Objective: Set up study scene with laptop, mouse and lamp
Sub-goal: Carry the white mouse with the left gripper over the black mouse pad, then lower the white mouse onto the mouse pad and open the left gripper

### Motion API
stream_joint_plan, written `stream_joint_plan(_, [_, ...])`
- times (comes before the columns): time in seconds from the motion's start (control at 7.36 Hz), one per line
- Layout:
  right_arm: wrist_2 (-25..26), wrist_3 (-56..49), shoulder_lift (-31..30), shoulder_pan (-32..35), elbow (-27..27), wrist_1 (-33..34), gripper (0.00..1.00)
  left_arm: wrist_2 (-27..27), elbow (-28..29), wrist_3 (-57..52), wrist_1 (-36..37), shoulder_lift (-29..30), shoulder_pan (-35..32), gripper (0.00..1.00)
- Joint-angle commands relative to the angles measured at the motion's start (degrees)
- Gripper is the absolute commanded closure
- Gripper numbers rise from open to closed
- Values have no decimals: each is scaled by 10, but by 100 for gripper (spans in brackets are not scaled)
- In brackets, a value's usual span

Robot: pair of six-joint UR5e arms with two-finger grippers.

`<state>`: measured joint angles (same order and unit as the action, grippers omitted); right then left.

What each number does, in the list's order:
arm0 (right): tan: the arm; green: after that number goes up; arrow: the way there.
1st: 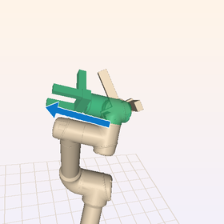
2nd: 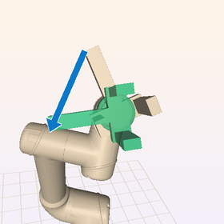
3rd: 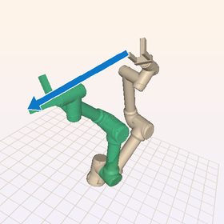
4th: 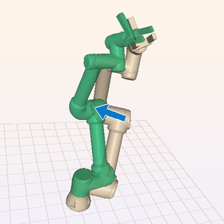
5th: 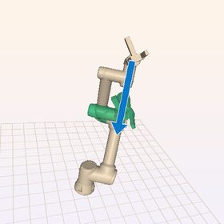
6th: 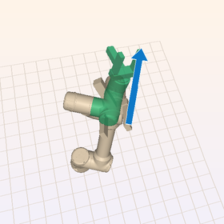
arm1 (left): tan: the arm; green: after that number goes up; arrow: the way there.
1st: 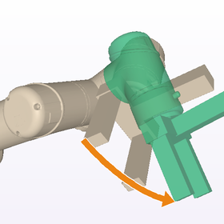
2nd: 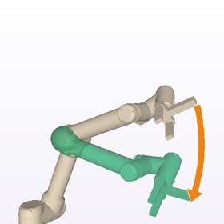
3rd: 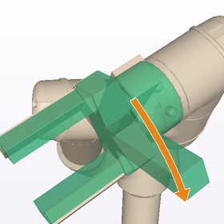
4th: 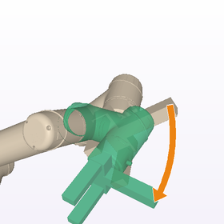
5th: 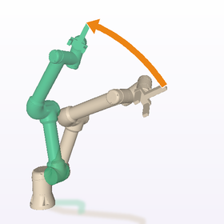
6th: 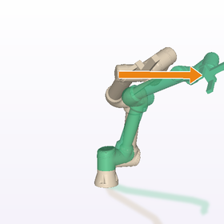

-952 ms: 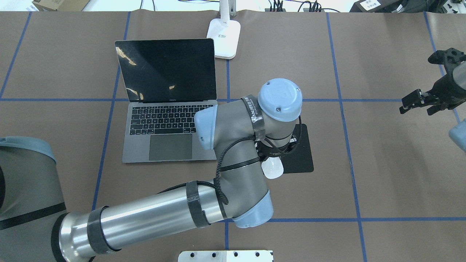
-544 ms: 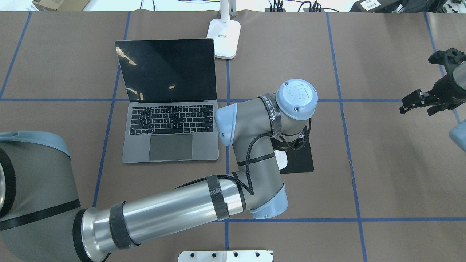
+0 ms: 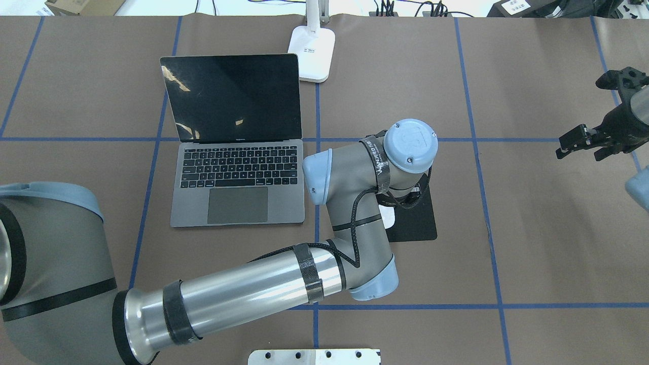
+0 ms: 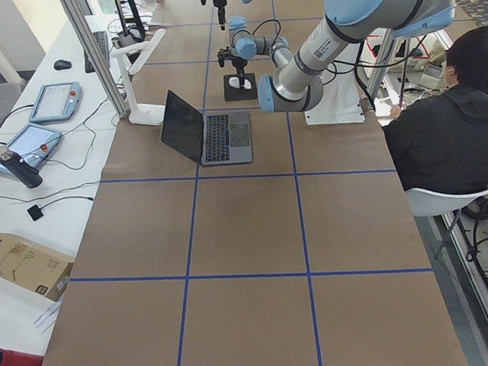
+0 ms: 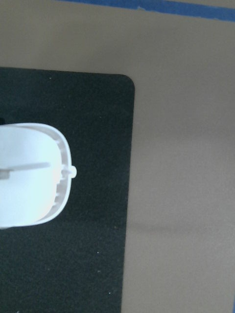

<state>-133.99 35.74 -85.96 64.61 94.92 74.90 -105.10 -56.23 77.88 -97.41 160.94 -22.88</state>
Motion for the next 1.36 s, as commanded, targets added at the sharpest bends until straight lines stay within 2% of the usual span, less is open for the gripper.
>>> stream_joint_plan(0.0, [0, 0, 0, 0, -1, 1, 1, 2, 2, -60, -1, 7, 1, 70])
stream_joint_plan(0.14, [0, 0, 0, 0, -1, 2, 1, 3, 3, -61, -1, 7, 1, 69])
stream_joint_plan(0.27, [0, 0, 1, 0, -3, 2, 1, 9, 7, -58, 0, 6, 3, 55])
stream_joint_plan(0.68, [-1, 0, 0, 1, -2, 2, 1, 15, 11, -59, 0, 7, 8, 5])
stream_joint_plan(0.82, [-1, 0, -1, 1, -2, 1, 1, 15, 10, -59, 0, 7, 8, 1])
stream_joint_plan(1.22, [2, -1, -2, 1, -2, -1, 1, 16, -3, -58, 8, 7, 0, 1])
